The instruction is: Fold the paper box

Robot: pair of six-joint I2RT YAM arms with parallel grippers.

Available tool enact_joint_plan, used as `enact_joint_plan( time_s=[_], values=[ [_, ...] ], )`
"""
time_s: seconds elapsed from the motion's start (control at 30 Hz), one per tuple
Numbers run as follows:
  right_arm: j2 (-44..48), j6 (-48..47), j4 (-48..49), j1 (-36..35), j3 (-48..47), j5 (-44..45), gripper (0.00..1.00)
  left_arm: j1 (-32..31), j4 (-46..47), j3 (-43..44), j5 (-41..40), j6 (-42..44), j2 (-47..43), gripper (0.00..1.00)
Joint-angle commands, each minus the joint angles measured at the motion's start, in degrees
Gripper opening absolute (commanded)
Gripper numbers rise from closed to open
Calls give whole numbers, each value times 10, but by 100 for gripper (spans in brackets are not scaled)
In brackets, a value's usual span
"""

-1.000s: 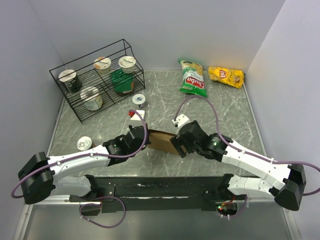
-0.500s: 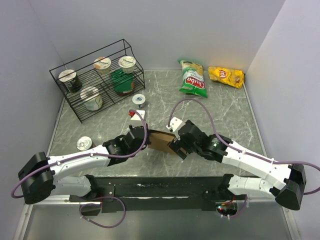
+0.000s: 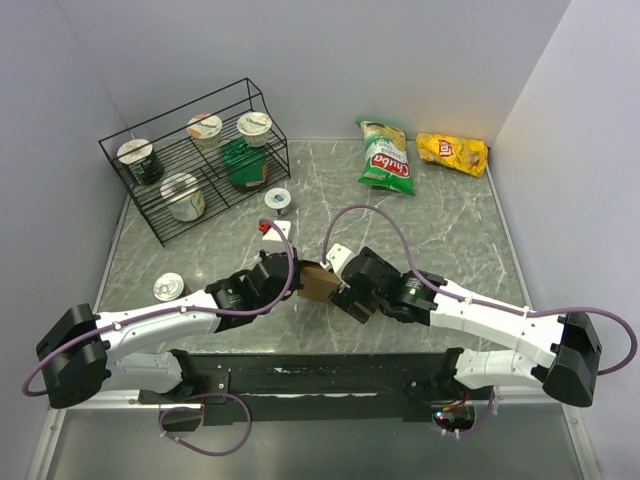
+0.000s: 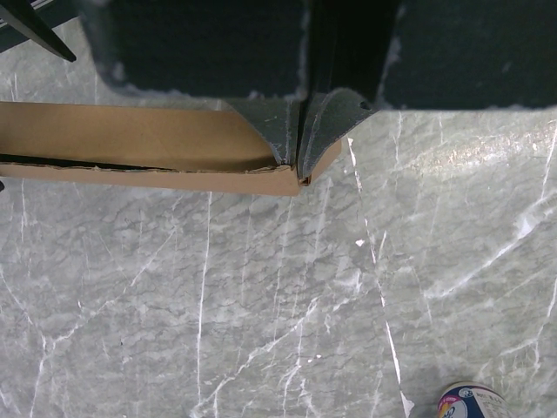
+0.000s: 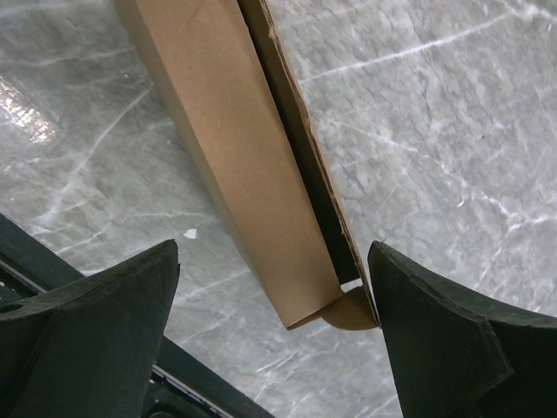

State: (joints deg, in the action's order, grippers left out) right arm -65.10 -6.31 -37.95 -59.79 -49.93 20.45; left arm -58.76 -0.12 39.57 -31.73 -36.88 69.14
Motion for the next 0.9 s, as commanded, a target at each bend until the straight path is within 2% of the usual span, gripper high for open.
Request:
enact_joint_plan(
  time_s=[0.0, 0.3, 0.57, 0.87],
  values=[
    [-3, 37, -12, -16, -22, 43, 95, -18, -134, -37, 90, -9, 35, 1],
    [-20, 121, -26, -46, -10, 130, 94, -17, -134, -39, 87, -12, 32, 1],
    [-42, 224, -73, -75, -24, 243, 84, -18, -133, -42, 89, -16, 32, 1],
    [-63, 255, -99, -100, -32, 280, 83, -17, -132, -42, 91, -13, 35, 1]
  ],
)
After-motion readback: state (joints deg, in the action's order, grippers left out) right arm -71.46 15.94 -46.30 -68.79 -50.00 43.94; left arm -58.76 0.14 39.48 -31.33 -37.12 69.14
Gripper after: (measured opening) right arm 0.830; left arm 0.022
